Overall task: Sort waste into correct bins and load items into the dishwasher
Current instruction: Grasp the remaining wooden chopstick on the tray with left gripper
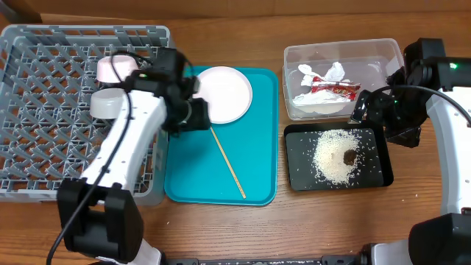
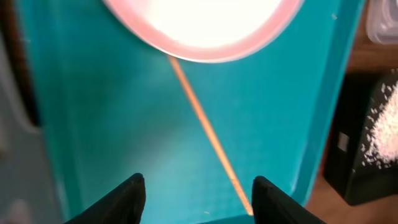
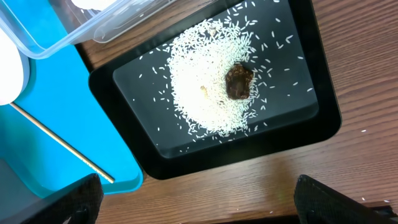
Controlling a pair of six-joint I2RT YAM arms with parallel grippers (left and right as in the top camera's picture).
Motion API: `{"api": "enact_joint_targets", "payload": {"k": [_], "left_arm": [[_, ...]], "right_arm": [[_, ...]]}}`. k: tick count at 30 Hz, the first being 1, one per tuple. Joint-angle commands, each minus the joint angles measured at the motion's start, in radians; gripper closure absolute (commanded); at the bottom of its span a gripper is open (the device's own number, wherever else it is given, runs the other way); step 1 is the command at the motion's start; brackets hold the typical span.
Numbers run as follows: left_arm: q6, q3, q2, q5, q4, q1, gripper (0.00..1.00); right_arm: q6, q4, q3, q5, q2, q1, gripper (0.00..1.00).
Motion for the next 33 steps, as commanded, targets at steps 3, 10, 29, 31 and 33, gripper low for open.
{"api": "enact_joint_targets", "payload": {"k": [3,10,29,31,33], "left_arm": [[-0.312,-0.061,0.008,-0.083,0.005,-0.122,0.38],[-0.472,-0.213,0.008,-0.151,0.157,-0.224,0.33],[-0.475,-0.321,0.069,-0.299,0.334,-0.271,0.31],[-0.475,-0.320,0.107,-0.286,0.337,-0.270,0.29],[-0.475,-0.319,0.118,-0.283,0.338,-0.270,0.30]], "right_arm": [[-0.006,0.003,0.025,0.000,-0.025,-0.001,0.00],[-0.006,0.003,0.025,0.000,-0.025,-0.001,0.00],[-0.006,0.003,0.025,-0.001,-0.025,-0.001,0.00],[-0.006,0.003,0.025,-0.001,-0.025,-0.001,0.00],[-0.006,0.003,0.025,-0.001,-0.025,-0.001,0.00]]}}
